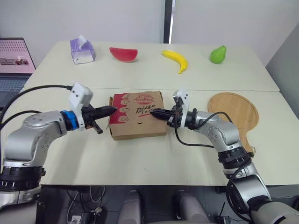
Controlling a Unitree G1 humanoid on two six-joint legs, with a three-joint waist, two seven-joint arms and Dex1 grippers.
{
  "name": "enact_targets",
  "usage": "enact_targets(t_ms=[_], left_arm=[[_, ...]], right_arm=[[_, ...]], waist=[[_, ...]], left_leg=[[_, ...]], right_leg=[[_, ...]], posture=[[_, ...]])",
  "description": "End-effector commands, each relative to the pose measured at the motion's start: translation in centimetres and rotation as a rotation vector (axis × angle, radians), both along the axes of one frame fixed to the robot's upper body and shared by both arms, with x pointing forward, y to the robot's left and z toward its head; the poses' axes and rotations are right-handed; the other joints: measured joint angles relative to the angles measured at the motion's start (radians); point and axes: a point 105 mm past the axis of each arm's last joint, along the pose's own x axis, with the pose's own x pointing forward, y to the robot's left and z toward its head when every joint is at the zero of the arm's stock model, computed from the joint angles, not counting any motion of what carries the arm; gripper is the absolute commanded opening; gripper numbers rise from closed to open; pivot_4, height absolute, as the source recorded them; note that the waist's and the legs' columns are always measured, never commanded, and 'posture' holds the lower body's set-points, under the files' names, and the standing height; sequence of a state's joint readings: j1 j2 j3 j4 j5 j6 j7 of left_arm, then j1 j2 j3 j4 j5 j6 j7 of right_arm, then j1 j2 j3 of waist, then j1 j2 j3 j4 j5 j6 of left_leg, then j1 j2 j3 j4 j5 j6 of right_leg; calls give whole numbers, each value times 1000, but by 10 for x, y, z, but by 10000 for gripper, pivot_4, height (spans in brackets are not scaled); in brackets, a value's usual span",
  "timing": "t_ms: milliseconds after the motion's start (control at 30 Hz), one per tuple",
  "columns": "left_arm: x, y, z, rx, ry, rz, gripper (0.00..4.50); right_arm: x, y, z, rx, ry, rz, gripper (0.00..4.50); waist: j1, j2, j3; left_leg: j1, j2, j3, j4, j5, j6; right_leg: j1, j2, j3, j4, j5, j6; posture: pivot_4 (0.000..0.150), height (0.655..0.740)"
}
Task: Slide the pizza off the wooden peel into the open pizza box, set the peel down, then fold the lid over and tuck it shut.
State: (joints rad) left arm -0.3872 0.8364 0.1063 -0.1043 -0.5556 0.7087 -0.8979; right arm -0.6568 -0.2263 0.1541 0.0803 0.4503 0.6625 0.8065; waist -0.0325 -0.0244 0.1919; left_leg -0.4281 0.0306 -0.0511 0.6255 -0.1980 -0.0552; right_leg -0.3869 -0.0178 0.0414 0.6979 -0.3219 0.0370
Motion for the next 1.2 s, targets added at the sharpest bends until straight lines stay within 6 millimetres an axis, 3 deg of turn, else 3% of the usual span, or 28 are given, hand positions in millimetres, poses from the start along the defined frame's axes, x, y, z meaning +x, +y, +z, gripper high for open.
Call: enact_targets(t_ms=[33, 100, 200, 333, 533, 633, 900, 1200], left_arm=[[0, -1, 0, 26, -21, -28, 266], [3, -1, 1, 27, -25, -29, 266], [6, -1, 2, 29, -30, -34, 0], [8, -3, 2, 30, -33, -44, 0], [10, -5, 4, 27, -39, -49, 0], [9, -5, 4, 27, -38, -49, 0], [8, -6, 1, 34, -31, -54, 0], [6, -6, -7, 62, -16, -65, 0]], right_arm=[[-4, 2, 27, -7, -147, 33, 0], [-6, -2, 36, -51, -257, 51, 0], [-17, -12, 42, -190, -424, 154, 9515], [-26, -24, 31, -390, -571, 250, 24341], [-21, -23, 18, -495, -694, 239, 44744], [-20, -19, 10, -508, -716, 244, 44744], [-1, -10, 14, -484, -775, 140, 44744], [3, -8, 3, -488, -749, 123, 44744]], waist=[[0, 0, 0], [0, 0, 0], [2, 0, 0], [2, 0, 0], [0, 0, 0], [1, 0, 0], [1, 0, 0], [1, 0, 0]], left_leg=[[0, 0, 0, 0, 0, 0], [0, 0, 0, 0, 0, 0], [0, 0, 0, 1, 0, 0], [0, -1, 0, 1, 0, 0], [0, 0, 0, 1, 0, 0], [0, 0, 0, 1, 0, 0], [0, 0, 0, 2, 0, 0], [0, 0, 0, 2, 0, 0]], right_leg=[[0, 0, 0, 0, 0, 0], [0, 0, 0, 0, 0, 0], [0, 0, 0, 0, 0, 0], [0, 0, 0, -1, 0, 0], [0, 0, 0, 0, 0, 0], [0, 0, 0, 0, 0, 0], [0, 0, 0, 0, 0, 0], [0, 0, 0, 0, 0, 0]], posture=[[1500, 7400], [1500, 7400], [1500, 7400], [1500, 7400], [1500, 7400], [1500, 7400], [1500, 7400], [1500, 7400]])
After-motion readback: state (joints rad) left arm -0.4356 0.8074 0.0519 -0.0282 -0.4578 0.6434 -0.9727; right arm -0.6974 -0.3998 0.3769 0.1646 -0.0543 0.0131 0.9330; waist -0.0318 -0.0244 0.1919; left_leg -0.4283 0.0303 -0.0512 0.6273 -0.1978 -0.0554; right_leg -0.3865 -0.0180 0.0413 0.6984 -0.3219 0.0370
